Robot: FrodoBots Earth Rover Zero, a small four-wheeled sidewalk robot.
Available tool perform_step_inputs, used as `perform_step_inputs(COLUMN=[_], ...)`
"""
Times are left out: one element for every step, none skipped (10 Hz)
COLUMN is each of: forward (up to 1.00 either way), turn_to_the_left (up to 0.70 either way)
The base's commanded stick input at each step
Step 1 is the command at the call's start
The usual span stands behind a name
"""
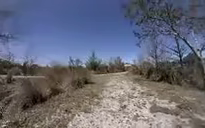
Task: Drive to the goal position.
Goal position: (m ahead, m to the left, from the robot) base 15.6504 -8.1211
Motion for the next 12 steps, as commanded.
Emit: perform_step_inputs(forward=[0.70, 0.70, 0.70, 0.70, 0.70, 0.70, 0.70, 0.70, 0.70, 0.70, 0.70, 0.70], turn_to_the_left=[0.00, 0.00, 0.00, 0.00, 0.00, 0.00, 0.00, 0.00, 0.00, 0.00, 0.00, 0.00])
